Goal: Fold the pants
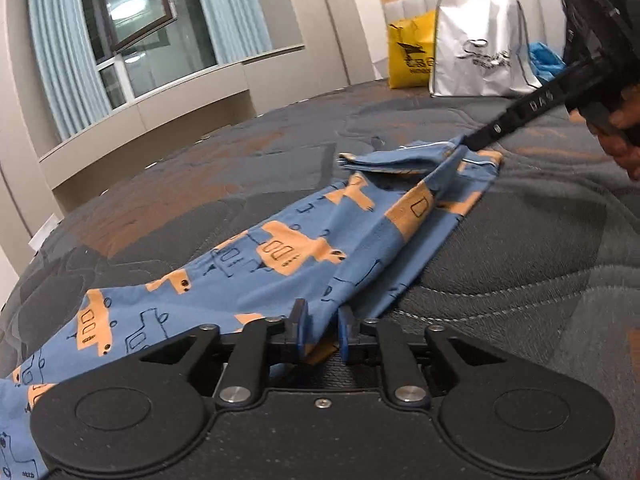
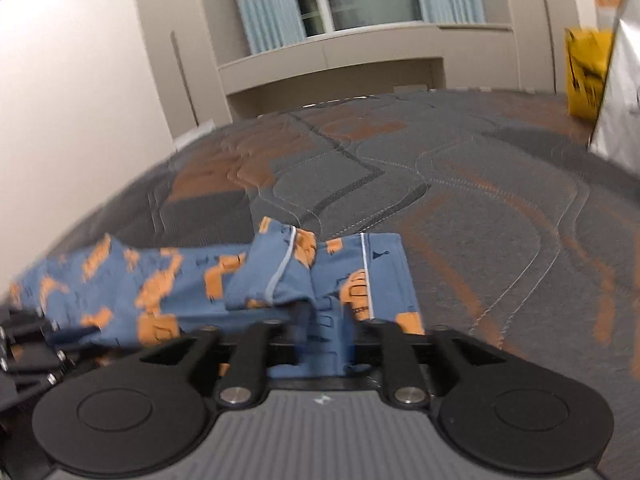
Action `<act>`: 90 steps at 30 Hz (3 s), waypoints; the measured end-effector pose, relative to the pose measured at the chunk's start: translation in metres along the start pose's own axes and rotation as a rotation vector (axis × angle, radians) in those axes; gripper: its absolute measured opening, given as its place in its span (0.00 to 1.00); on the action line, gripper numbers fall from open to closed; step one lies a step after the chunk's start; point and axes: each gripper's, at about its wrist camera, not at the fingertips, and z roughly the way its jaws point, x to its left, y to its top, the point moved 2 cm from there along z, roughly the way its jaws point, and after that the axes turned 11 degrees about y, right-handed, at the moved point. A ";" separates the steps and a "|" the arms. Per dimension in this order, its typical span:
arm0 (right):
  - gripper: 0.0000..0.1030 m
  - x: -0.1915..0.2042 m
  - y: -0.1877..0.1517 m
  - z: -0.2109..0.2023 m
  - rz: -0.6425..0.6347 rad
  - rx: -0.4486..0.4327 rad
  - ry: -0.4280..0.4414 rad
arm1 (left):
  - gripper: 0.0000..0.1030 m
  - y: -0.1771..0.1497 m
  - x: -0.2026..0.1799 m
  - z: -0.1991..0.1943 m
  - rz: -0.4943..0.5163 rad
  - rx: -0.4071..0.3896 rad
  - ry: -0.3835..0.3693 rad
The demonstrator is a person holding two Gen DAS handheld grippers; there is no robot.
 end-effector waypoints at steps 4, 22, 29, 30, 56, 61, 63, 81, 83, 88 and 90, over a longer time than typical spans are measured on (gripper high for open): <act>0.55 0.035 0.011 0.002 -0.173 -0.041 -0.067 | 0.34 0.001 -0.001 -0.005 -0.017 -0.022 -0.034; 0.03 0.073 0.004 0.067 -0.455 0.010 -0.179 | 0.80 -0.024 0.080 -0.017 -0.389 0.081 0.184; 0.04 0.000 0.009 0.031 -0.133 -0.017 -0.201 | 0.80 -0.025 0.079 -0.018 -0.398 0.084 0.188; 0.11 -0.008 0.006 0.031 -0.096 -0.004 -0.190 | 0.80 -0.025 0.079 -0.018 -0.400 0.086 0.191; 0.11 -0.049 0.048 0.071 -0.004 0.022 -0.056 | 0.91 -0.026 0.105 -0.009 -0.514 0.098 0.269; 0.21 -0.044 0.053 0.073 -0.046 0.031 -0.106 | 0.97 -0.032 0.122 -0.025 -0.538 0.066 0.344; 0.61 -0.029 0.056 0.070 -0.106 0.015 -0.120 | 0.98 -0.037 0.132 -0.035 -0.530 0.052 0.381; 0.44 0.084 0.083 0.179 -0.488 0.304 0.388 | 0.84 0.025 0.198 0.082 -0.217 0.108 0.088; 0.44 0.084 0.083 0.184 -0.502 0.328 0.405 | 0.84 0.022 0.202 0.092 -0.215 0.133 0.083; 0.06 0.086 0.079 0.197 -0.485 0.369 0.464 | 0.84 0.009 0.220 0.103 -0.269 0.188 0.055; 0.04 0.087 0.079 0.192 -0.489 0.351 0.458 | 0.84 0.005 0.223 0.106 -0.278 0.207 0.050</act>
